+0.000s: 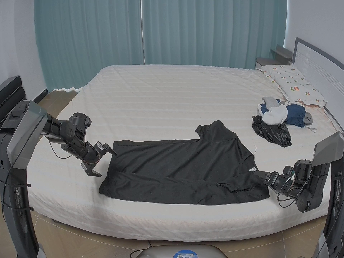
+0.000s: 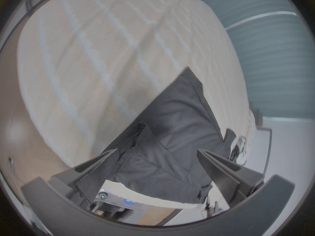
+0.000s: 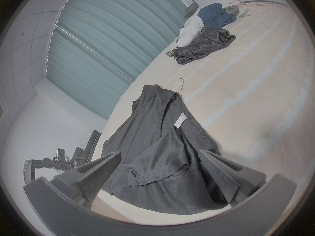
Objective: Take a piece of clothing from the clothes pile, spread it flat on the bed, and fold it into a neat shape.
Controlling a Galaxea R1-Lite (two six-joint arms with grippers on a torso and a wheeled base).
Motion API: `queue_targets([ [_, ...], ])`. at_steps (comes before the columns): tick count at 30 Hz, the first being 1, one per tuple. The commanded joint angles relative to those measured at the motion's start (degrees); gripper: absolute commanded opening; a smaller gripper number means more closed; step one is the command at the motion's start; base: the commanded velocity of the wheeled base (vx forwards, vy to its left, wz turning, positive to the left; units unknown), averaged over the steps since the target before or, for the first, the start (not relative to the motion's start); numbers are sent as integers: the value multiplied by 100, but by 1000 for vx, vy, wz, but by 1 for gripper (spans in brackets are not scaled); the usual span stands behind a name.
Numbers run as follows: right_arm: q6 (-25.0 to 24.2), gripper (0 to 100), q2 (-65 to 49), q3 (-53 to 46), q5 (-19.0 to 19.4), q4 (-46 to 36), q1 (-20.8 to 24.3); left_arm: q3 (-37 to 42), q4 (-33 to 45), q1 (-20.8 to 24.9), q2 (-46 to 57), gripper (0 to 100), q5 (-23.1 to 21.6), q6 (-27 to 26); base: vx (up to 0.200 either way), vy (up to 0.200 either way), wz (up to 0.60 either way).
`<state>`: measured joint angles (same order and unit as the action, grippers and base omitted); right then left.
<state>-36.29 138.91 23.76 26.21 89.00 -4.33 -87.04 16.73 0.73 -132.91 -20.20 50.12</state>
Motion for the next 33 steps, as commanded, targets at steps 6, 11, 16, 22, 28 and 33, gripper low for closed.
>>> queue_targets([
  [6,-45,100,-57,-179,86,64,11,609,-548,59,73,100,-441,-1874,0,0,0],
  [11,-36,100,-22,-196,130,56,20,732,-1022,208,-165,100,-379,-1953,0,0,0],
  [16,-1,100,-22,-231,139,56,37,1137,-1998,287,-226,100,-318,-1962,0,0,0],
  [22,34,100,66,-231,200,56,37,1242,-2103,322,-288,100,-318,-1971,0,0,0],
  [28,34,100,101,-231,200,64,37,1550,-2156,314,-138,100,-344,-2023,0,0,0],
  [33,34,100,83,-240,200,64,37,1655,-2138,270,-59,100,-309,-2322,0,0,0],
])
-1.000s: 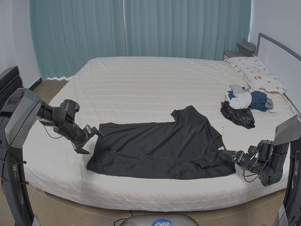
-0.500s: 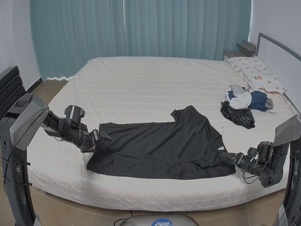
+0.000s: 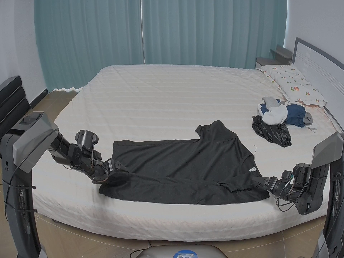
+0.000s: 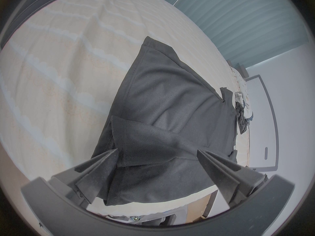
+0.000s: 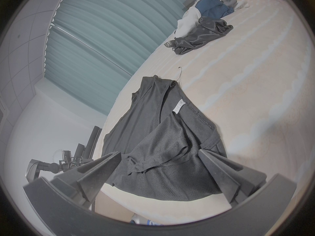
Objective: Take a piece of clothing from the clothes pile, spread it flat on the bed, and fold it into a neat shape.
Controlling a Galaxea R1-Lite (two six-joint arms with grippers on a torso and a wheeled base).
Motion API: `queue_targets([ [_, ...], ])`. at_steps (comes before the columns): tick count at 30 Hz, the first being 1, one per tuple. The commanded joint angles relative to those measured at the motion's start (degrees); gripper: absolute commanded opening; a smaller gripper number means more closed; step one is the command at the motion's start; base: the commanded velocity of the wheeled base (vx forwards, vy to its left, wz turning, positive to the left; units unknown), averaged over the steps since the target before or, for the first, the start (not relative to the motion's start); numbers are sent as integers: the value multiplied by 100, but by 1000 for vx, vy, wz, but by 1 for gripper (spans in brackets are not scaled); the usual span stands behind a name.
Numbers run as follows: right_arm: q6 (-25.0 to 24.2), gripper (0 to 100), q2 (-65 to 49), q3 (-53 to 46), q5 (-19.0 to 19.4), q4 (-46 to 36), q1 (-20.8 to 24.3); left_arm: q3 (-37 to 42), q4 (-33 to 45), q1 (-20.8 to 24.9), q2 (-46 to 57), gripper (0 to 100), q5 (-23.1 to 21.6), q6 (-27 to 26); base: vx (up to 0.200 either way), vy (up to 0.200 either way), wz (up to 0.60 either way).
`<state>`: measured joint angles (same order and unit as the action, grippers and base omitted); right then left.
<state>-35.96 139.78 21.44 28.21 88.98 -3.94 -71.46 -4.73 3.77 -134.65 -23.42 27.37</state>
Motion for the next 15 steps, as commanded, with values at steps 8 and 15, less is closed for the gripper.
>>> queue_targets([
  [8,1,100,-12,0,0,67,-11,308,25,-113,413,100,4,-91,0,0,0],
  [15,1,100,-12,0,0,67,-11,422,25,-78,369,100,13,-144,0,0,0],
])
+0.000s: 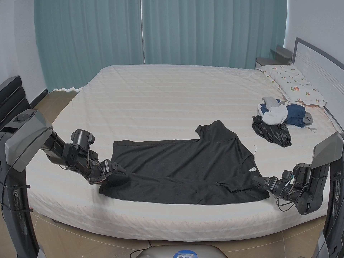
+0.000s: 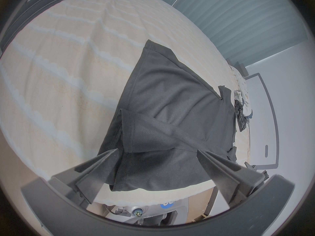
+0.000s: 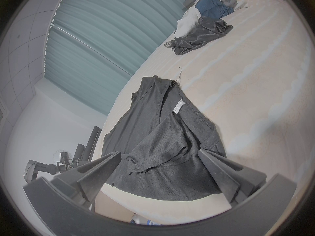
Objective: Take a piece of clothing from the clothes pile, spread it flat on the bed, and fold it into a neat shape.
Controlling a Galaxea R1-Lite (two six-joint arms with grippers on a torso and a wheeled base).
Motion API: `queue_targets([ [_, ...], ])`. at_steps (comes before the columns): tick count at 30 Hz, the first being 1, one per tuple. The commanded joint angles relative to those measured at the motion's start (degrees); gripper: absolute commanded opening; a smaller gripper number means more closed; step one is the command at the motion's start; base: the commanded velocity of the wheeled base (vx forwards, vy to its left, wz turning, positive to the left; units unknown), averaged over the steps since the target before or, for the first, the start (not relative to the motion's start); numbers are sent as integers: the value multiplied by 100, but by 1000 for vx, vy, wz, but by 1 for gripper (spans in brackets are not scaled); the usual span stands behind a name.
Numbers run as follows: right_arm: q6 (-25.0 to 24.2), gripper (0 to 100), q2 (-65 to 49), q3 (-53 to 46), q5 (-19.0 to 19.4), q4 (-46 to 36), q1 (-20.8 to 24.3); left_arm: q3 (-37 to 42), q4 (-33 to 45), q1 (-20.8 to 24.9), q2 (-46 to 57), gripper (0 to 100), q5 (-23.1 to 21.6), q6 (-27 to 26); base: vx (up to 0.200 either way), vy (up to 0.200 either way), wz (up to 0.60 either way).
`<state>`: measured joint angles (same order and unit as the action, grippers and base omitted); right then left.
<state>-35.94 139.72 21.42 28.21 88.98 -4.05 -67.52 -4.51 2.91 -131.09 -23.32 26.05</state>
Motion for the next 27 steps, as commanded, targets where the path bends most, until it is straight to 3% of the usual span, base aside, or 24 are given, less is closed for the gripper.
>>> queue_targets([
  [1,-1,100,-15,-6,0,67,0,20,-24,7,4,100,12,-21,0,0,0],
  [8,-1,100,-15,3,0,67,0,-6,-208,34,-216,100,381,-197,0,0,0],
  [27,-10,100,-32,3,0,67,0,178,-419,51,-154,100,346,-285,0,0,0],
])
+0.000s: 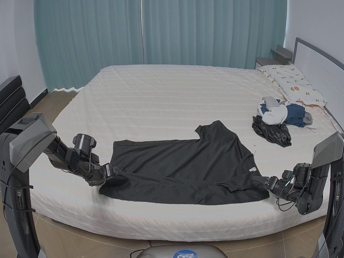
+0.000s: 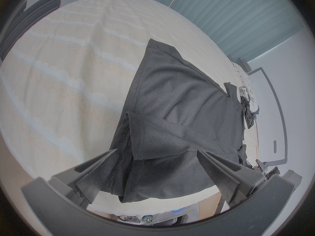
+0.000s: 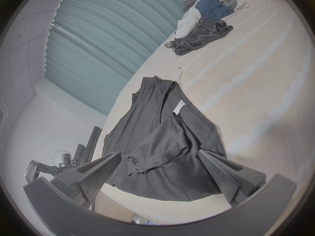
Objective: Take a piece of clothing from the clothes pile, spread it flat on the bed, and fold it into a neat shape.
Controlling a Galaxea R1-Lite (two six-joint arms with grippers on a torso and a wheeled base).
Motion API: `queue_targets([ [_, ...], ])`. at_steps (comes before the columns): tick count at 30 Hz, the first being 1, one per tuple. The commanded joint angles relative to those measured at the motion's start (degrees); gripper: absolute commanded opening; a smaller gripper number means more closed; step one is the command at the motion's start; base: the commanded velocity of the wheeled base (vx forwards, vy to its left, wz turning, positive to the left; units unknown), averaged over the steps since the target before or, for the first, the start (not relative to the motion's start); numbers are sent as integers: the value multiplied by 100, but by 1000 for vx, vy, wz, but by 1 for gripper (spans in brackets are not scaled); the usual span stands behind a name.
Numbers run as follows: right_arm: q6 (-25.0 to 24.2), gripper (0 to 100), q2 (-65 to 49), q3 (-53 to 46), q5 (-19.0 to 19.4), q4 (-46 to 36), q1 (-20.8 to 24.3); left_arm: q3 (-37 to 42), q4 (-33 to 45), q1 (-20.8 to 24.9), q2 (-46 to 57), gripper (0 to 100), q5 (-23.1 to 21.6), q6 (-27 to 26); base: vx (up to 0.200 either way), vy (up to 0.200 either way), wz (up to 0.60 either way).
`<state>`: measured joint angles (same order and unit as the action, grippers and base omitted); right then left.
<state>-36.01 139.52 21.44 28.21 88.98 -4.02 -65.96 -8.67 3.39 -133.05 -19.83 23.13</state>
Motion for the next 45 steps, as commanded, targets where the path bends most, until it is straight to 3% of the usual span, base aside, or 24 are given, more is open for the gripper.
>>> queue_targets([
  [1,-2,100,-13,0,0,67,-2,22,-3,4,42,100,-3,8,0,0,0],
  [8,-55,100,-101,9,9,67,-72,233,-566,4,192,100,-73,227,0,0,0],
  [13,-64,100,-83,9,9,67,-64,295,-548,4,279,100,-319,236,0,0,0],
  [45,-64,100,-109,18,9,67,-64,251,-636,118,-116,100,-249,113,0,0,0],
])
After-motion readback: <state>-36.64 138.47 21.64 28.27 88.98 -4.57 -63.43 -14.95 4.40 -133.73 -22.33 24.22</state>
